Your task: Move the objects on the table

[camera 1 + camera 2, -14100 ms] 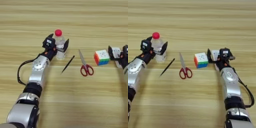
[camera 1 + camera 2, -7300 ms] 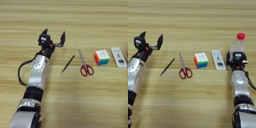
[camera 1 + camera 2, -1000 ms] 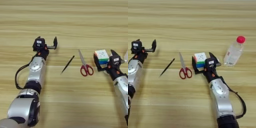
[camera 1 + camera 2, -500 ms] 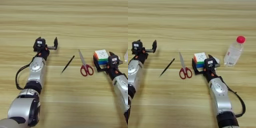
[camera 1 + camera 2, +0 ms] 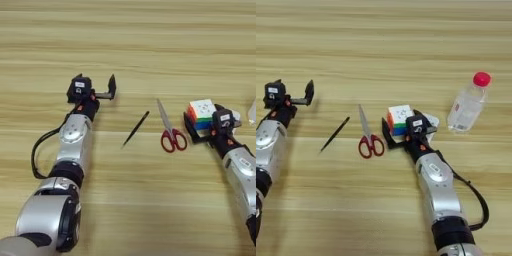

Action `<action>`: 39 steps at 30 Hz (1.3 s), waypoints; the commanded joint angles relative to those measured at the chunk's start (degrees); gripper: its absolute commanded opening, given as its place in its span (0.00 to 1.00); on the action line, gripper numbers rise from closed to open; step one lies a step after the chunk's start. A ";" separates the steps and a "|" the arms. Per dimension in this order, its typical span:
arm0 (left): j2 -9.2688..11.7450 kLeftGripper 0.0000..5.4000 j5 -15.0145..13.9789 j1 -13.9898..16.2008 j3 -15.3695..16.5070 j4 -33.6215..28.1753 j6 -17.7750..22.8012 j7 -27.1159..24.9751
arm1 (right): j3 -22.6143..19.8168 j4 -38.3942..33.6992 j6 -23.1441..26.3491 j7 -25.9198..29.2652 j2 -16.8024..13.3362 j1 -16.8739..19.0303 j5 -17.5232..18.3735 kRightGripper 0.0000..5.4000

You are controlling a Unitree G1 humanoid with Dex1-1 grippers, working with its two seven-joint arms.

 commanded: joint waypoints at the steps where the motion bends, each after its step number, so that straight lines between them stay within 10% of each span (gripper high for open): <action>1: -0.23 1.00 0.90 -0.99 -0.19 0.67 -0.58 -0.12 | -0.15 1.29 0.60 0.66 -0.11 -1.41 0.33 0.97; 17: -0.33 1.00 1.04 -0.97 -0.25 0.77 -0.86 0.09 | -0.22 2.53 0.86 1.39 -0.08 -1.88 0.30 0.63; 27: -0.38 1.00 1.38 -0.98 0.05 0.98 -0.83 0.03 | 1.41 -7.17 0.97 3.33 0.47 -0.82 1.32 0.62; 39: -0.46 1.00 1.52 -0.84 0.25 0.85 -0.88 -0.13 | 13.21 -14.23 3.97 13.75 3.21 2.50 3.42 0.62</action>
